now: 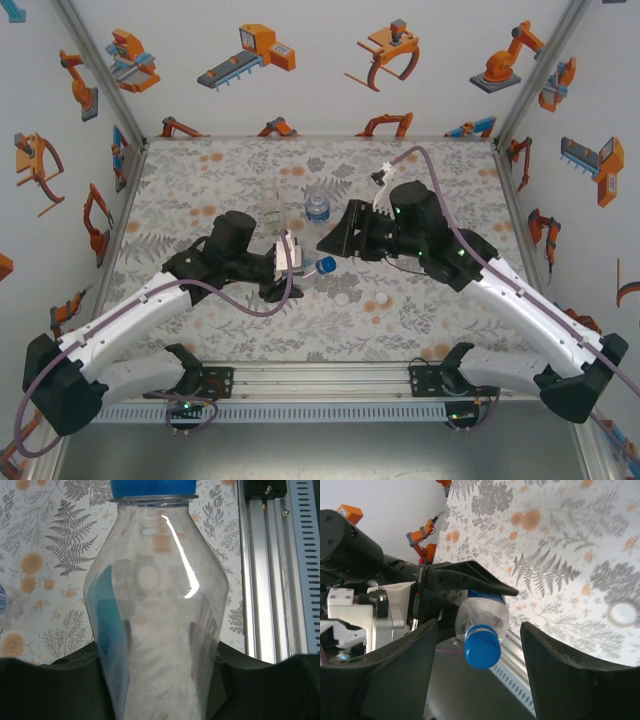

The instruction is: Screw on the bottle caps

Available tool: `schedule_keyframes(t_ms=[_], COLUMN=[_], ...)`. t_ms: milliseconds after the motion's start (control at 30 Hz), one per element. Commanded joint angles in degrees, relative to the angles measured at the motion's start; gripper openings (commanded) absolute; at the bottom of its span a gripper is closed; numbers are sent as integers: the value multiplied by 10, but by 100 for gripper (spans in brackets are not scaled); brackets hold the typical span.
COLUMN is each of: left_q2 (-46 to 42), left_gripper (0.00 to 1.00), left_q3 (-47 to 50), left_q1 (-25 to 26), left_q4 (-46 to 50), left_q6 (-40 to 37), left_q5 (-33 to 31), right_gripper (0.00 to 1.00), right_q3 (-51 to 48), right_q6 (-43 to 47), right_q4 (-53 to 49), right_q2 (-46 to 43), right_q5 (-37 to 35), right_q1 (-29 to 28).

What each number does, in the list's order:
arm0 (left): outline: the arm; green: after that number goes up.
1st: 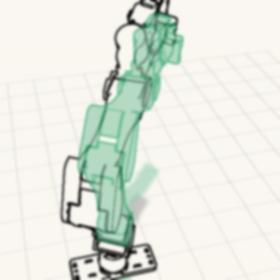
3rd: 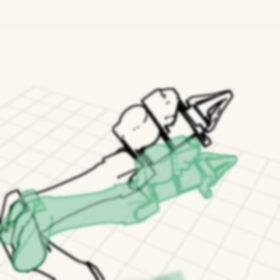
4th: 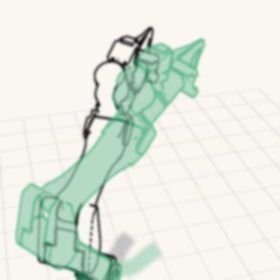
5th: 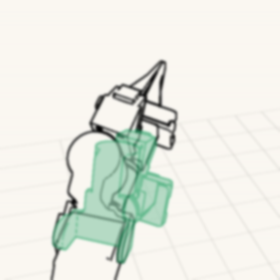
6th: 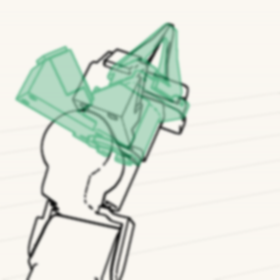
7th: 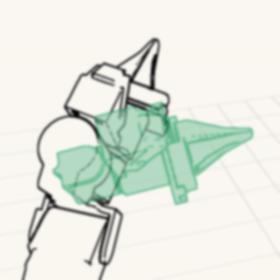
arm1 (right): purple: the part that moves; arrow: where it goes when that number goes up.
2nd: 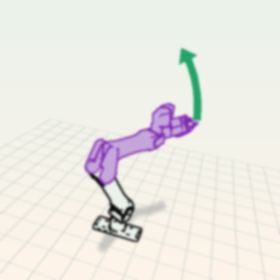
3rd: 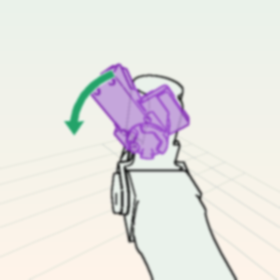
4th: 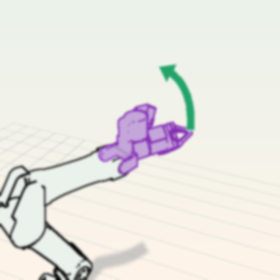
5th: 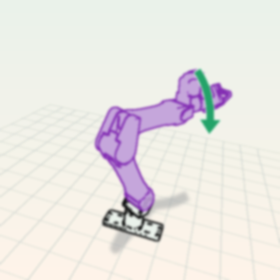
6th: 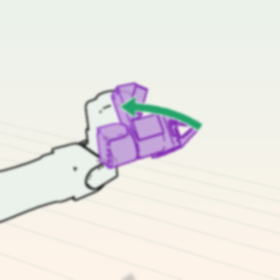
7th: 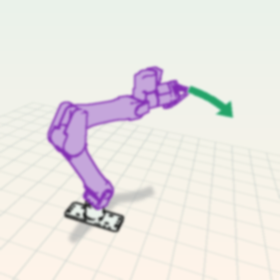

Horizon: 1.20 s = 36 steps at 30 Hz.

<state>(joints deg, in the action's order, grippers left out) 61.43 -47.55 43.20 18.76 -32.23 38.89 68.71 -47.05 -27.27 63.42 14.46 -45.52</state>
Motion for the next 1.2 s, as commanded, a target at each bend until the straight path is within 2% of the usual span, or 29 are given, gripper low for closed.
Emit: schedule_keyframes(t_ms=[0,133,267,433,567,767,1167], left_q2=[-16,-21,-28,-33,-34,-32,-36], left_gripper=[0,0,0,0,0,0,0], left_q3=[-13,-12,-11,-15,-17,-25,-25], left_q1=[3,2,2,2,2,4,5], left_q4=[-9,-7,0,10,10,20,25], left_q6=[-7,-6,-5,-5,-3,-1,1], left_q5=[28,34,42,52,63,72,77], right_gripper=[62,59,59,59,58,56,46], right_q3=[40,53,53,85,61,49,51], right_q6=[160,321,522,666,783,789,782], right_q4=[-47,-51,-45,-101,-107,-76,-67], right_q2=[-3,-6,-18,-5,-17,-18,6], right_q5=[17,67,192,275,314,297,308], right_q1=[4,4,4,3,2,-1,-10])
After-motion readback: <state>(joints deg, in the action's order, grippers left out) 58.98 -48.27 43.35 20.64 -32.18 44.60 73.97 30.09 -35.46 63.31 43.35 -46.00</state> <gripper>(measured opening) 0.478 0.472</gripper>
